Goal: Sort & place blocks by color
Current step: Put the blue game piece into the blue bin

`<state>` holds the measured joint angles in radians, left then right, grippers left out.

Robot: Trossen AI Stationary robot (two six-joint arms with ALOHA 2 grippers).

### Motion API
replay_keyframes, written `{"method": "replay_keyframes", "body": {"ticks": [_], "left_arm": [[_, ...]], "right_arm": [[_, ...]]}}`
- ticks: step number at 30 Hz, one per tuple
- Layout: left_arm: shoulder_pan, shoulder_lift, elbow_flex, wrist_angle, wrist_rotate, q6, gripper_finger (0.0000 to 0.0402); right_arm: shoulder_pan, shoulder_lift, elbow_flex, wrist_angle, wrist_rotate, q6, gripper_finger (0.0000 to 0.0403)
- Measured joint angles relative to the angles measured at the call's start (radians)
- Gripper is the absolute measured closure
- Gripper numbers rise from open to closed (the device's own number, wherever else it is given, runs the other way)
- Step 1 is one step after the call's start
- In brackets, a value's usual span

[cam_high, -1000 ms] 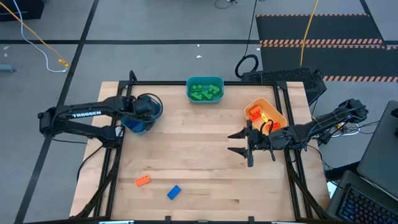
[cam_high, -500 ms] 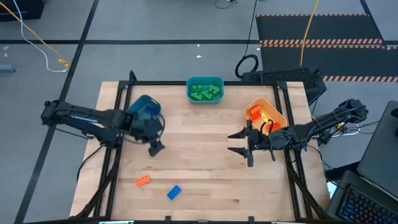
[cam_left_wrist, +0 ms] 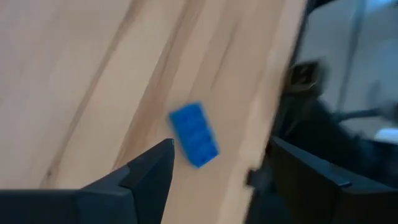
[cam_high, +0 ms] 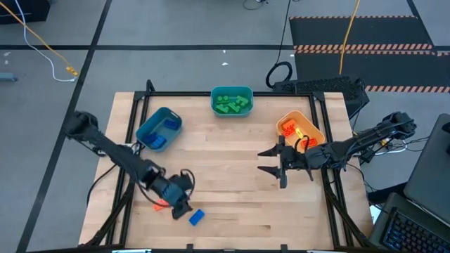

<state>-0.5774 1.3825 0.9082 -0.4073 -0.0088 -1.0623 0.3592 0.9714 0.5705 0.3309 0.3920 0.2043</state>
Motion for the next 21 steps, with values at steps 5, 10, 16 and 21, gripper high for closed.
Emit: {"method": "replay_keyframes", "body": {"ticks": [5,10,16,21], "left_arm": [[-0.057,0.137,0.024,-0.015,-0.001,-0.039,0.0156],[-0.085,0.245,0.096,-0.034,-0.002,-0.036,0.0158],[-0.087,0.337,0.2,-0.13,-0.068,-0.026,0.0158],[-0.087,0.395,0.25,-0.212,-0.128,-0.041,0.0158]], "right_arm": [[0.0,0.0,0.0,0.05,0.0,-0.013,0.0183],[0.0,0.012,0.0,0.053,0.002,0.023,0.0183],[0.002,0.07,0.0,0.065,0.077,0.132,0.0183],[0.003,0.118,0.0,0.083,0.113,0.238,0.0183]]}}
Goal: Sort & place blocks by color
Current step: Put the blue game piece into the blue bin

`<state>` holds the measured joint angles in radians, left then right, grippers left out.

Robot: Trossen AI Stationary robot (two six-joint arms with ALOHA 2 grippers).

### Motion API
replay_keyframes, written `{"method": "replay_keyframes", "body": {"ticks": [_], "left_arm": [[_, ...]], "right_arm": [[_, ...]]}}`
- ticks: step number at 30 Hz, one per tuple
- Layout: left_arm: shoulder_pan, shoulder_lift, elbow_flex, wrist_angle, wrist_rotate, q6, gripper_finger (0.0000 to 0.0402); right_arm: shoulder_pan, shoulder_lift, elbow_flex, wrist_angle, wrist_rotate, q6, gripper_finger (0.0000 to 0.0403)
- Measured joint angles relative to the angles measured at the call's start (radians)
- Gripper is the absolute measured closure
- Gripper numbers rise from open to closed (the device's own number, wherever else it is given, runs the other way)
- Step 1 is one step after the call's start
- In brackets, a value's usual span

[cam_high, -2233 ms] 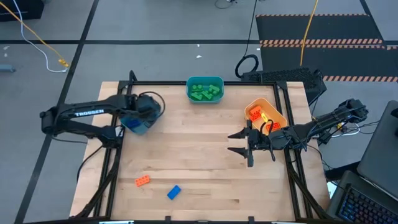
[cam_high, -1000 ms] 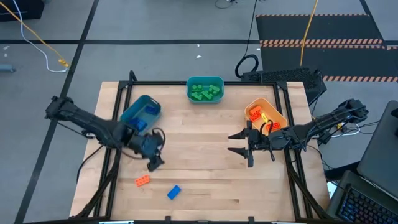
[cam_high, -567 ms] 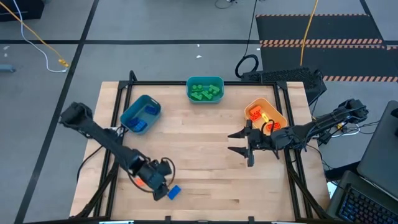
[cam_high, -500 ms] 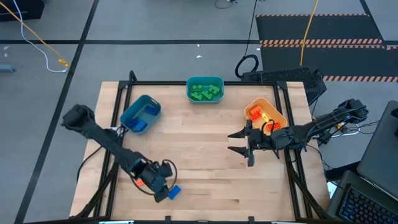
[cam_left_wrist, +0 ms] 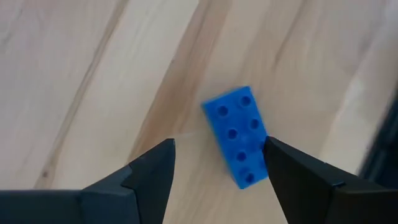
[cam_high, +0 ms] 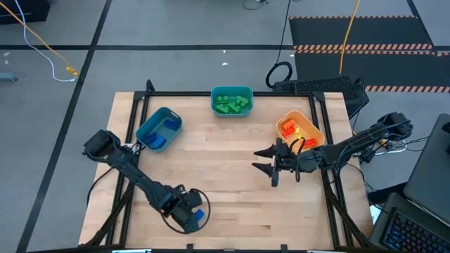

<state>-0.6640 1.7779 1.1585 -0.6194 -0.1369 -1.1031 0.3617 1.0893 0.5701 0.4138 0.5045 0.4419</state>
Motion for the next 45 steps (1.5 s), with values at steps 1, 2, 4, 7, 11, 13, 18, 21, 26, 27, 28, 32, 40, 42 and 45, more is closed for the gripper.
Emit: {"method": "replay_keyframes", "body": {"ticks": [1,2,4,7,11,13,18,21,26,27,28,32,40,42,45], "left_arm": [[0.0,0.01,0.005,-0.008,-0.003,-0.006,0.0158],[0.0,0.022,0.01,-0.004,-0.004,-0.012,0.0158],[-0.006,0.036,0.013,0.008,-0.004,-0.027,0.0158],[-0.019,0.054,0.014,0.064,-0.006,-0.043,0.0158],[-0.037,0.059,0.013,0.068,-0.044,-0.054,0.0158],[-0.046,0.062,0.013,0.058,-0.072,-0.059,0.0158],[-0.051,0.076,0.013,0.055,-0.102,-0.053,0.0158],[-0.053,0.099,0.015,0.051,-0.107,-0.052,0.0158],[-0.071,0.137,0.016,0.081,-0.108,-0.045,0.0158],[-0.073,0.141,0.012,0.072,-0.117,-0.042,0.0158],[-0.074,0.137,0.012,0.063,-0.113,-0.043,0.0158],[-0.067,0.135,0.015,-0.049,-0.111,-0.044,0.0158],[-0.034,0.133,0.015,-0.16,-0.115,0.055,0.0158],[-0.03,0.133,0.015,-0.194,-0.124,0.066,0.0162],[-0.019,0.133,0.014,-0.262,-0.137,0.071,0.0191]], "right_arm": [[0.002,0.006,0.0,0.004,-0.001,0.007,0.0183],[0.006,0.013,0.0,0.009,-0.003,0.013,0.0183],[0.01,0.028,0.0,0.034,-0.004,0.018,0.0183],[0.021,0.032,0.0,0.044,-0.006,0.017,0.0183],[0.029,0.032,0.0,0.047,-0.005,0.017,0.0183],[0.034,0.032,0.0,0.048,-0.003,0.015,0.0183],[0.039,0.032,0.0,0.046,-0.003,0.017,0.0183],[0.043,0.033,0.0,0.046,-0.003,0.018,0.0183],[0.053,0.033,0.0,0.046,-0.003,0.012,0.0183],[0.053,0.034,0.0,0.046,-0.003,0.007,0.0183],[0.053,0.033,0.0,0.047,-0.003,0.005,0.0183],[0.053,0.033,0.0,0.05,-0.003,0.002,0.0183],[0.072,0.033,0.0,0.046,0.001,0.014,0.0183],[0.083,0.033,0.0,0.046,0.018,0.012,0.0183],[0.098,0.033,0.0,0.045,0.024,-0.007,0.0183]]}}
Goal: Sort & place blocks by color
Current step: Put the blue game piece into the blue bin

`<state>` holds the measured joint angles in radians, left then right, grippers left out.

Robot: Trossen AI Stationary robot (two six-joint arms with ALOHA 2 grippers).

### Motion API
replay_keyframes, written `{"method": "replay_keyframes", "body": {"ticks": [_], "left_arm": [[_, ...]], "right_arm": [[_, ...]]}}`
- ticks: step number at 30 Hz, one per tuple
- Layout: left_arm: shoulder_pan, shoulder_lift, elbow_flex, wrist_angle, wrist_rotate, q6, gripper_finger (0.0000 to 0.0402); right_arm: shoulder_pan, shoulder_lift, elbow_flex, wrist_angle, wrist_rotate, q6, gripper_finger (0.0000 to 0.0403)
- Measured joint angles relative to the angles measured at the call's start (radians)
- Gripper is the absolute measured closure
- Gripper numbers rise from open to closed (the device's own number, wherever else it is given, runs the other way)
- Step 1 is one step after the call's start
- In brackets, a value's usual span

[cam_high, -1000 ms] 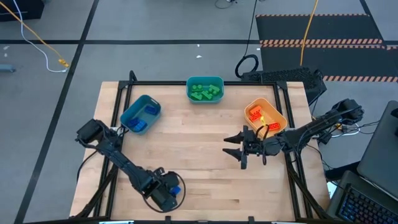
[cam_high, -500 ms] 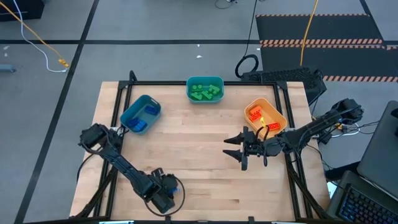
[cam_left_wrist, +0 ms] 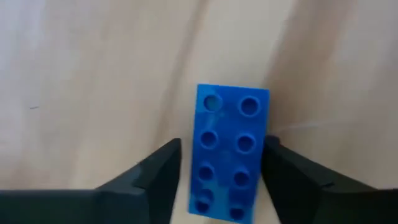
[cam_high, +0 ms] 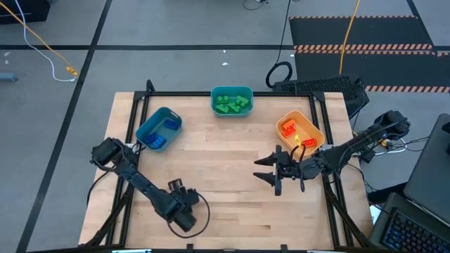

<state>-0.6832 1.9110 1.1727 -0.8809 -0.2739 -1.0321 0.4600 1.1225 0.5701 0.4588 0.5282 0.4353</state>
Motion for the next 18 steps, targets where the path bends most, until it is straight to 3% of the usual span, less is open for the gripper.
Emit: {"method": "replay_keyframes", "body": {"ticks": [4,13,18], "left_arm": [[0.009,-0.018,-0.004,-0.033,0.023,0.061,0.0268],[0.092,-0.186,-0.006,-0.237,0.093,0.193,0.0268],[0.189,-0.359,-0.005,-0.432,-0.018,0.23,0.0268]], "right_arm": [[0.017,0.0,0.0,-0.006,0.0,-0.003,0.0183],[0.022,0.027,0.0,-0.006,0.004,0.025,0.0183],[0.022,0.049,-0.001,0.007,0.004,0.028,0.0183]]}}
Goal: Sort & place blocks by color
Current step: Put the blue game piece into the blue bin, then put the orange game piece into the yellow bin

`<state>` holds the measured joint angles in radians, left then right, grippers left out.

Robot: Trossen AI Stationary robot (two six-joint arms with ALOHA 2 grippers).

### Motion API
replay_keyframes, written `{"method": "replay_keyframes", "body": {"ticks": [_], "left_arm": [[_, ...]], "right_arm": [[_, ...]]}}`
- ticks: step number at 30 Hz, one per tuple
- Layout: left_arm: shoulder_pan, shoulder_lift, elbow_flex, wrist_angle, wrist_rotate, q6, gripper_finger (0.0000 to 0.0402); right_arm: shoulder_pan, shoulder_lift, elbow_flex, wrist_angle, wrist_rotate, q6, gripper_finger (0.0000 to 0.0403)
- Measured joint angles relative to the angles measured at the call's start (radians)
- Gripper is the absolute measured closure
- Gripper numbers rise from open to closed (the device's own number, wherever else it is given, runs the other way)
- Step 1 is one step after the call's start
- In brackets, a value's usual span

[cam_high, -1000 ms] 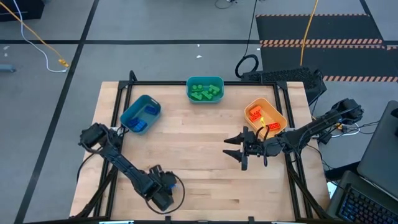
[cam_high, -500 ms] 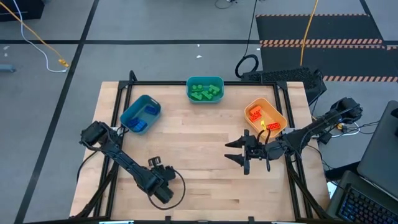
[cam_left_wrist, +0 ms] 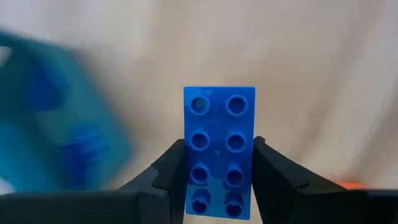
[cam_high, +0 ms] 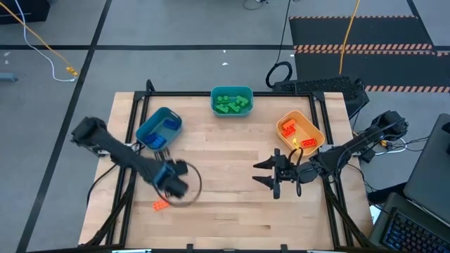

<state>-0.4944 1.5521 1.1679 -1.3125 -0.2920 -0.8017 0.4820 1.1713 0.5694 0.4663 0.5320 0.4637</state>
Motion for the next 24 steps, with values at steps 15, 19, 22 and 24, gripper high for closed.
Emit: {"method": "replay_keyframes", "body": {"ticks": [15,19,22,24], "left_arm": [[0.476,-0.318,0.001,-0.261,-0.141,0.095,0.0245],[0.526,-0.311,0.001,-0.26,-0.147,0.095,0.0115],[0.536,-0.306,-0.003,-0.256,-0.149,0.097,0.0033],[0.543,-0.307,-0.011,-0.258,-0.152,0.096,0.0014]], "right_arm": [[0.0,0.0,0.0,0.001,0.022,-0.002,0.0183],[0.0,0.0,0.0,0.001,0.022,-0.003,0.0183],[0.003,0.0,0.0,0.001,0.022,-0.003,0.0183],[0.004,0.0,0.0,0.001,0.022,-0.003,0.0183]]}}
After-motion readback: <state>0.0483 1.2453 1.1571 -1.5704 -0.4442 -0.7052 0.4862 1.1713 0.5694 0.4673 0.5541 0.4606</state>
